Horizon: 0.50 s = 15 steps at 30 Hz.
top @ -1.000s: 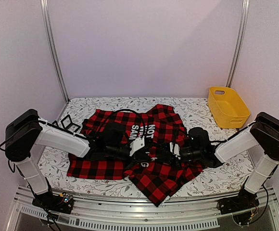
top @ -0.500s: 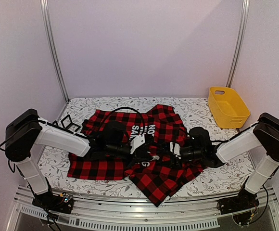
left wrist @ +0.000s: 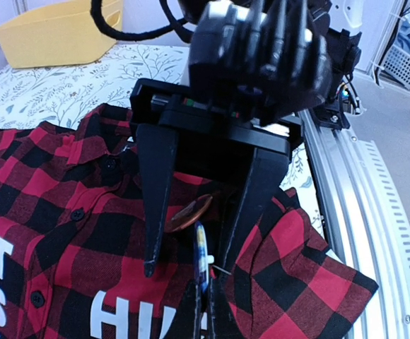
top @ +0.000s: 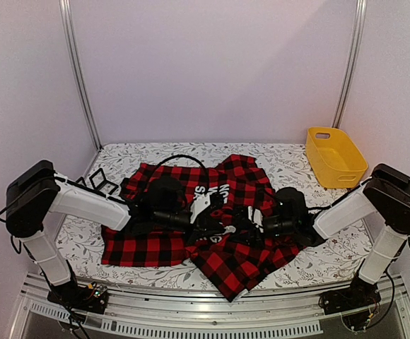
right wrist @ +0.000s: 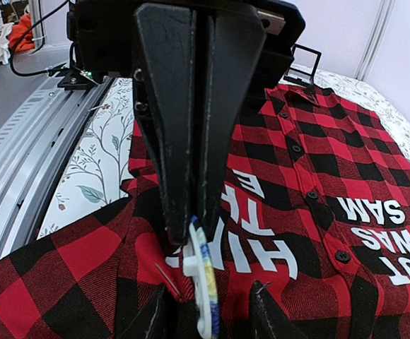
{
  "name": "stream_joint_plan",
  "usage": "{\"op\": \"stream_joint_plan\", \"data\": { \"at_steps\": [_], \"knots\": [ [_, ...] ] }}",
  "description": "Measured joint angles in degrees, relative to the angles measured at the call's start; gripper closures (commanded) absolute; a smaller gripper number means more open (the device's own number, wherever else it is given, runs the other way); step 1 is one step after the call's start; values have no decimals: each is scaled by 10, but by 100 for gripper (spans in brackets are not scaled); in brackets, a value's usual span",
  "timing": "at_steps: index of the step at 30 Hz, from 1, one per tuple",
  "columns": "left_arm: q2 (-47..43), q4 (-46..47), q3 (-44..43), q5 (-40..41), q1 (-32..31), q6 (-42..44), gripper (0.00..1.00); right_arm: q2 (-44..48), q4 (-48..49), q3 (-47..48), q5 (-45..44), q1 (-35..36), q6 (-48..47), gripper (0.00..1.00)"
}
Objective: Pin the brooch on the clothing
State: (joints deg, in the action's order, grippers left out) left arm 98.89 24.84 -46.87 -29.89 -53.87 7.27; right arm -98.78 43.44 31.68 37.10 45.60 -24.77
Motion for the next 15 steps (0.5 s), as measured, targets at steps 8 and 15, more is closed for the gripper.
{"op": "stream_joint_plan", "data": {
  "at_steps": [8,15],
  "knots": [
    [-6,8,7,-1,3,-5,100,4,10,0,14,0,22,59],
    [-6,10,7,-3,5,-5,100,4,16,0,32,-5,35,57]
  ]
}}
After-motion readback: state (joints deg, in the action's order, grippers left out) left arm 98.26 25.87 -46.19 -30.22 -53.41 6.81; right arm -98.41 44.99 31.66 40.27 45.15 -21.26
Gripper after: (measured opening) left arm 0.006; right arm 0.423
